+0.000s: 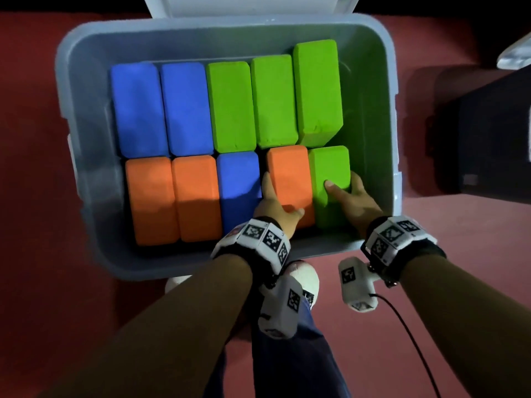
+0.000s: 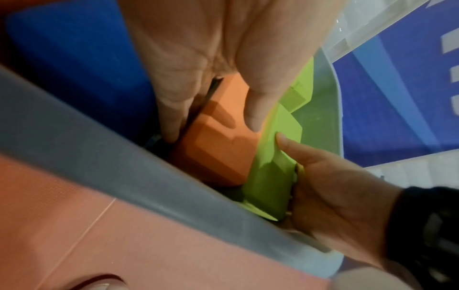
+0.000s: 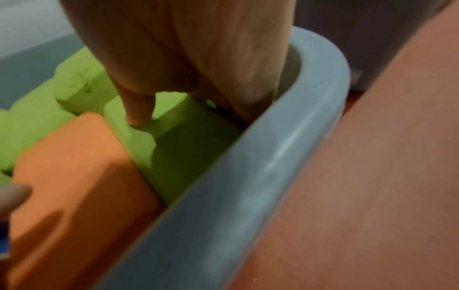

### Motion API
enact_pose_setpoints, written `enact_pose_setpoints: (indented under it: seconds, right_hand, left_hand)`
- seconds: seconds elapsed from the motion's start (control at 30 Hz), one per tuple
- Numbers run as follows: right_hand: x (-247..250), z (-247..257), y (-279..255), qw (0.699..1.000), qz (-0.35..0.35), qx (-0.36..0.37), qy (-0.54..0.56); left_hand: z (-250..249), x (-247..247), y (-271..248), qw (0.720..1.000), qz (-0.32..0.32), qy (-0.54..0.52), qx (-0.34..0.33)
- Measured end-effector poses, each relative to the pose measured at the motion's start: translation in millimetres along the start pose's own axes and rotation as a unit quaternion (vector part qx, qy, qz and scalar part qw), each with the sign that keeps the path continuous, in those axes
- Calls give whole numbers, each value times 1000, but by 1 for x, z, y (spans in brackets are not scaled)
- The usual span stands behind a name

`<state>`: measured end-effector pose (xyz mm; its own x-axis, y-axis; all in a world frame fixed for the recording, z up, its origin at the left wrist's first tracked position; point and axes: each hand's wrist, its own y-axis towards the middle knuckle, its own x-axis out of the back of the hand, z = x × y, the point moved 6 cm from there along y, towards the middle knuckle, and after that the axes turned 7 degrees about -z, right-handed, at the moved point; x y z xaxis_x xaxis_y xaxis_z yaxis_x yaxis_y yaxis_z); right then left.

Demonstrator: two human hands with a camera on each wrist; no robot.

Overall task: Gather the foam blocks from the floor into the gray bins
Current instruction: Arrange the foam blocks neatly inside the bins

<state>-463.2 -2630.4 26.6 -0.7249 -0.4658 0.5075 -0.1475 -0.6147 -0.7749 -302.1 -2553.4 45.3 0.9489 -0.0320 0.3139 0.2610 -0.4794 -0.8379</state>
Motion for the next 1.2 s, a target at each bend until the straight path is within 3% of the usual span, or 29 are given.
enact_pose_setpoints:
  seconds: [0.17, 0.27, 0.33, 0.4, 0.43, 0.5, 0.53, 0.63, 0.73, 0.9, 0.97, 1.03, 1.13, 1.2]
  right_hand:
    - [-31, -5, -16, 995, 58, 4, -82]
    - [-41, 0, -18, 989, 45, -27, -140]
    - [-32, 14, -24, 987, 15, -10, -160]
    - [-10, 45, -33, 969, -99, 124, -190]
    - [-3, 66, -41, 941, -150, 222, -206]
    - [-8, 98, -52, 876, -158, 356, -285]
    - [-15, 102, -51, 860, -119, 367, -335]
    - [-29, 91, -41, 855, -20, 293, -428]
    - [-39, 85, -39, 854, -9, 286, -434]
    - [-50, 74, -36, 817, 53, 241, -521]
    - [-48, 83, -38, 818, 74, 231, -522]
    - [-40, 94, -48, 830, 90, 234, -498]
    - [-15, 104, -74, 912, 42, 219, -343]
    - [9, 105, -109, 939, 16, 220, -266]
  left_hand:
    - [16, 21, -4, 986, -15, 167, 16]
    - [15, 29, 0, 973, -51, 223, 30]
    - [13, 31, -6, 960, -75, 270, 19]
    - [5, 35, -17, 938, -116, 323, -54]
    - [0, 35, -22, 922, -125, 349, -109]
    - [-4, 25, -31, 892, -73, 395, -206]
    - [0, 18, -34, 879, -30, 416, -231]
    - [23, 12, -33, 867, 49, 452, -203]
    - [29, 16, -29, 872, 79, 452, -174]
    - [12, 29, -17, 865, 113, 462, -158]
    - [-6, 36, -21, 869, 95, 458, -161]
    - [-37, 51, -35, 877, 33, 443, -182]
    - [-74, 78, -59, 907, -51, 362, -208]
    - [-90, 95, -82, 925, -67, 324, -184]
